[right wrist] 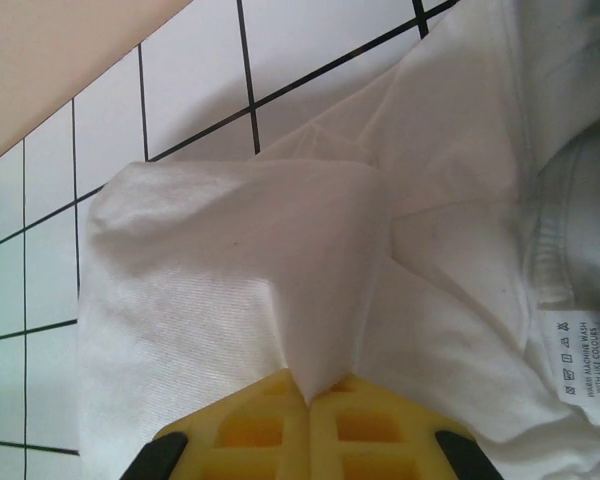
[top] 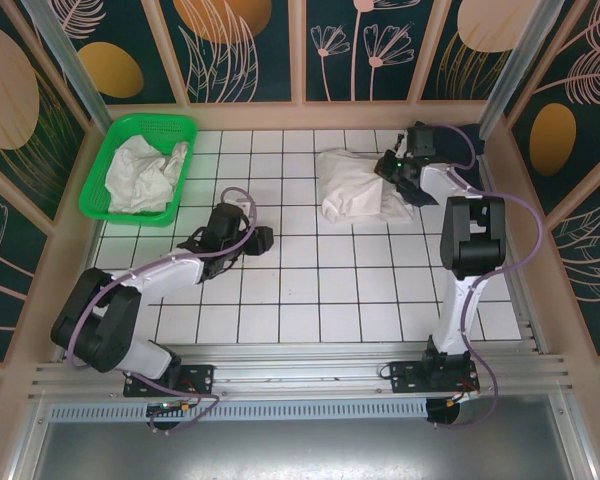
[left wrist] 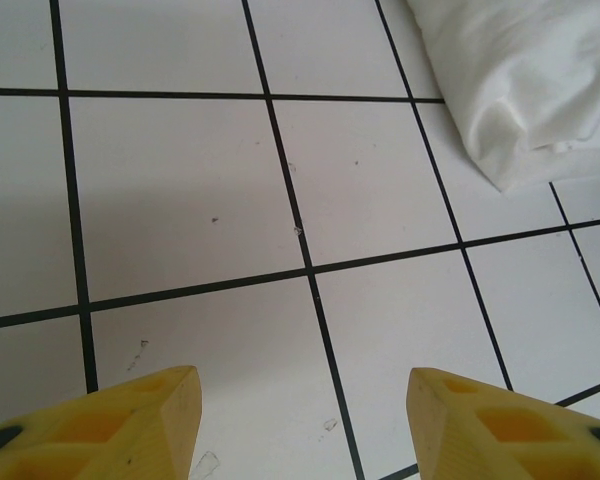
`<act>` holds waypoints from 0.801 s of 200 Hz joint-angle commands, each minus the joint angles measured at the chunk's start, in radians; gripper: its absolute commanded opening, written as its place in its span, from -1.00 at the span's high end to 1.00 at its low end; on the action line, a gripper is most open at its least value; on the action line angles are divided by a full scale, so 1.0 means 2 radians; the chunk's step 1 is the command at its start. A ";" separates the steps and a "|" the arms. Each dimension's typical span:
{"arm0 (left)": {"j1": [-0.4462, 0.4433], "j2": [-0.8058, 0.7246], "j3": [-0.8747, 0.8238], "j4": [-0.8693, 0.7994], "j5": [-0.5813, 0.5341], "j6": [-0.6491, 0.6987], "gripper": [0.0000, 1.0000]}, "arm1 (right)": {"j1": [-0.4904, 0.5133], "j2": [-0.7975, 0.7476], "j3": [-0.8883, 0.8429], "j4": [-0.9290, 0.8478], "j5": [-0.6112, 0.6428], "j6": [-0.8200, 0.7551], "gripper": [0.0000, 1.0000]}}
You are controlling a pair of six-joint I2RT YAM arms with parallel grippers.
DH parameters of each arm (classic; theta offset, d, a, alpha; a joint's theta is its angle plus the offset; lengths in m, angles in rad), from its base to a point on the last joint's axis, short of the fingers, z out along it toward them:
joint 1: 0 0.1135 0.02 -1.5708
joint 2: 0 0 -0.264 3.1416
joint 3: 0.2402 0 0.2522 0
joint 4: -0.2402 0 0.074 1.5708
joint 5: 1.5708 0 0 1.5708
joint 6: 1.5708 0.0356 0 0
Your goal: Fold and stack the t-shirts
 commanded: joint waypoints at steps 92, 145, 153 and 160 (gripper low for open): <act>-0.021 0.221 0.221 0.069 0.107 -0.005 -0.53 | -0.048 0.009 0.044 -0.096 0.008 -0.091 1.00; -0.052 0.370 0.393 0.030 0.106 0.004 -0.78 | -0.051 0.043 0.080 -0.126 0.065 -0.131 0.52; -0.054 0.391 0.413 0.025 0.107 0.003 -0.78 | -0.048 0.041 0.084 -0.126 0.064 -0.131 0.17; -0.055 0.407 0.430 0.021 0.107 0.003 -0.78 | -0.045 0.035 0.083 -0.124 0.062 -0.132 0.12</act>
